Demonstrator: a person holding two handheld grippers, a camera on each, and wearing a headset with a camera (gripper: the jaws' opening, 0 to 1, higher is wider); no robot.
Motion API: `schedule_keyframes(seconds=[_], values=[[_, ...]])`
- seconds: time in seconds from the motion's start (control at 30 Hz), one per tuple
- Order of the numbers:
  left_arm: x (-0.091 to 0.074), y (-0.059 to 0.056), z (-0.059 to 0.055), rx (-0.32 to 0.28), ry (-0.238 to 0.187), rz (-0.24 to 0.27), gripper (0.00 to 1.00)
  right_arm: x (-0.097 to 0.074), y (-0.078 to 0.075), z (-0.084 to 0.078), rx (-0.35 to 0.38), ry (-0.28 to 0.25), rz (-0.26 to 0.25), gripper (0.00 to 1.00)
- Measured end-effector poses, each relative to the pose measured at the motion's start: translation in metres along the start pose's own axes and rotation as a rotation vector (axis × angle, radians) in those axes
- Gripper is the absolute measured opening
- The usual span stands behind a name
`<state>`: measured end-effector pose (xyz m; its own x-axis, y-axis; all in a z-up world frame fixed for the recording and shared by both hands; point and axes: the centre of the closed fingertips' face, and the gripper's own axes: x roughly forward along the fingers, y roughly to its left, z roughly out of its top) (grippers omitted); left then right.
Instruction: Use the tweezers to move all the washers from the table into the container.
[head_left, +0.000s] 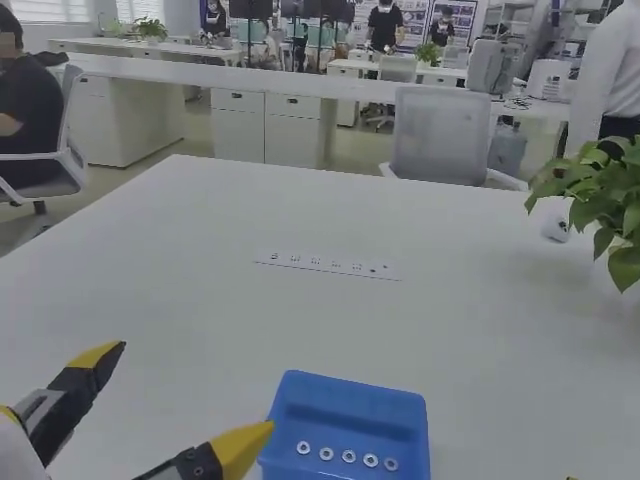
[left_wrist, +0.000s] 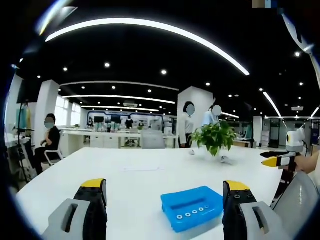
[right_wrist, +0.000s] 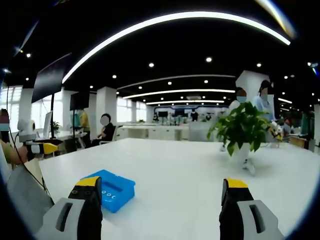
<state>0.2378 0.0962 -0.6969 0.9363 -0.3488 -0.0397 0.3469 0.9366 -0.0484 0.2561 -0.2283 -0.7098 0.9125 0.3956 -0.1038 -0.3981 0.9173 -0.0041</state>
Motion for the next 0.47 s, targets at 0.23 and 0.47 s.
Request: schedule_keyframes(seconds=[0.23, 0.47], values=[[0.0004, -0.0002, -0.0042, 0.002, 0.015, -0.014, 0.99, -0.0008, -0.0035, -0.0012, 0.006, 0.006, -0.015, 0.99], [0.0003, 0.0028, -0.0061, -0.004, 0.022, -0.007, 0.97, 0.0002, -0.0026, -0.0037, 0.000, 0.022, -0.011, 0.99]])
